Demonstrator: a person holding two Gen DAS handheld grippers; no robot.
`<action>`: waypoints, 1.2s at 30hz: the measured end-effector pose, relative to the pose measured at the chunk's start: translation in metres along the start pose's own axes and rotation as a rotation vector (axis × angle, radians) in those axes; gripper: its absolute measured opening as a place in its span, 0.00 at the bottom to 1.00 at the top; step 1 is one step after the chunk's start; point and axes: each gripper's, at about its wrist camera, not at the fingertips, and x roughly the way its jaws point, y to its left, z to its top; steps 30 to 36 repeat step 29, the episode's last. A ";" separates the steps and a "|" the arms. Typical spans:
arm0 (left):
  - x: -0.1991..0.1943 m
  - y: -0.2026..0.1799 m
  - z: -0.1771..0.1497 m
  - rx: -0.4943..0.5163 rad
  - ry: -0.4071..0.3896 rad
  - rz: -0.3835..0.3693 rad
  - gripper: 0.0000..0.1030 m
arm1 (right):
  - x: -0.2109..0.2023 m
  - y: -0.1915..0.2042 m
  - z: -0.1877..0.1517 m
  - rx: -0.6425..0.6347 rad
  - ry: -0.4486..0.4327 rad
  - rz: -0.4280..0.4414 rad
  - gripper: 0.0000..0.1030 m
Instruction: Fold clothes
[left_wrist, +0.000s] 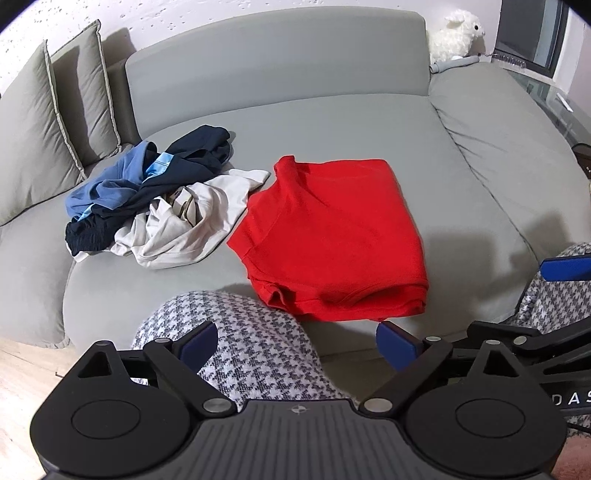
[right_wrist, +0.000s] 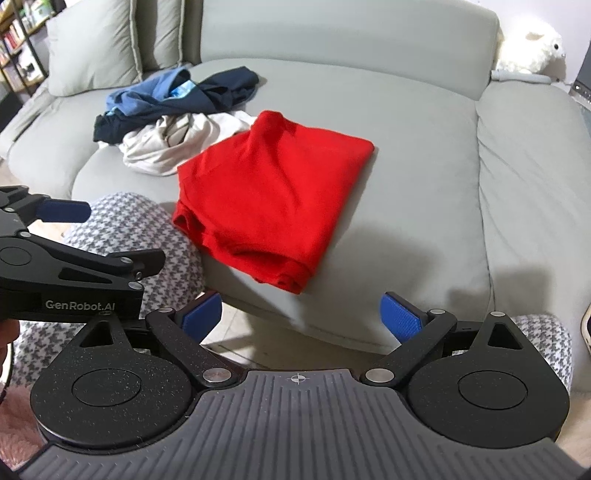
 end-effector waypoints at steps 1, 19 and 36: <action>0.001 0.000 0.000 -0.002 0.003 0.004 0.91 | 0.001 0.000 0.000 0.002 0.003 0.001 0.94; 0.008 0.001 0.006 -0.031 0.034 -0.017 0.92 | 0.002 0.001 0.008 -0.013 0.002 0.002 0.94; 0.006 0.000 0.006 -0.025 0.027 -0.011 0.91 | 0.004 0.001 0.010 -0.017 0.001 0.009 0.94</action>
